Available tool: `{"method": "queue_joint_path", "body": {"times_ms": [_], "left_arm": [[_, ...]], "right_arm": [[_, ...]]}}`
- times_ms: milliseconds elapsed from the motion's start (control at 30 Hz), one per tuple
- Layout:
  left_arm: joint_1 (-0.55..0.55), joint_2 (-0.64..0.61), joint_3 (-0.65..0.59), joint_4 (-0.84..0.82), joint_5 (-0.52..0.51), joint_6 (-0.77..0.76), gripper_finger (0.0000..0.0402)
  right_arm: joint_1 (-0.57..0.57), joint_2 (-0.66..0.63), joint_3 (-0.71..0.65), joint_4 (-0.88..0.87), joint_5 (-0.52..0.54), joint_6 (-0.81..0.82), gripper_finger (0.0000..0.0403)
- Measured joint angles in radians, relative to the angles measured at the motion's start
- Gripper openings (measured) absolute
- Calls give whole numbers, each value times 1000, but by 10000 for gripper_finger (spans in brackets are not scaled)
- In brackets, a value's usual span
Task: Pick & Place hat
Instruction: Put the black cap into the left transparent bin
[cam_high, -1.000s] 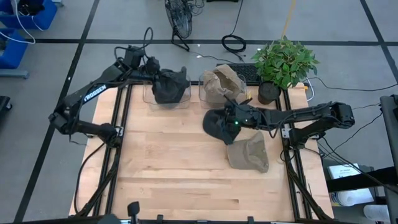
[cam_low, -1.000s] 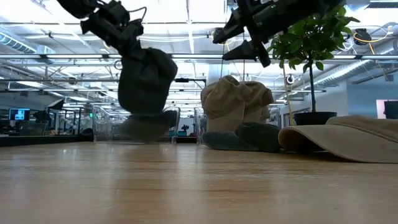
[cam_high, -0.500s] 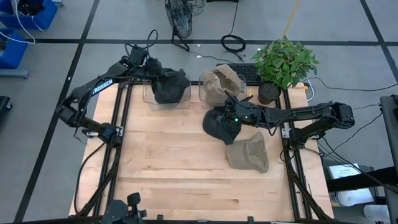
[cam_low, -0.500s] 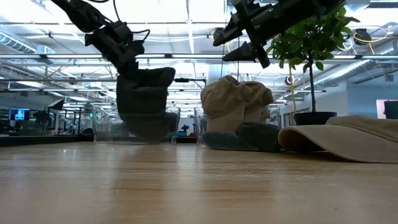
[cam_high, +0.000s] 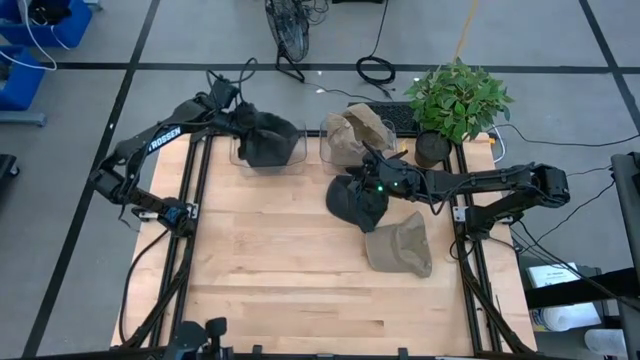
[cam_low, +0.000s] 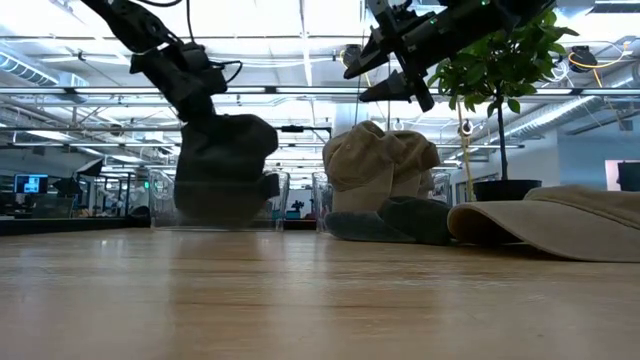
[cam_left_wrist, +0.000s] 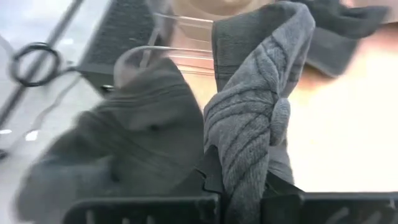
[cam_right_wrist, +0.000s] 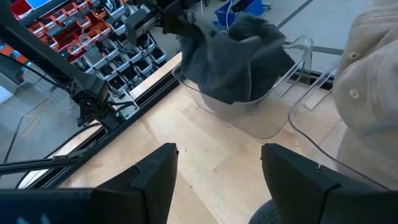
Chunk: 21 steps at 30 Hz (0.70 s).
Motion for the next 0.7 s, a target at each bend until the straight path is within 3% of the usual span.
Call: {"method": "queue_joint_path", "body": {"times_ms": [100,233,467,633,700], "left_arm": [[0,0,0,64,-62,-36,5],[-6,0,0,128,-71,-68,15],[-13,60,0,70,-78,-77,7],[-13,94,0,36,-229,-88,6],[-11,90,0,39,-245,-88,5]], "right_arm": [[0,0,0,0,0,0,214],[0,0,0,0,0,0,213],[0,0,0,3,-3,6,212],[0,0,0,4,-4,8,212],[0,0,0,4,-4,8,212]]}}
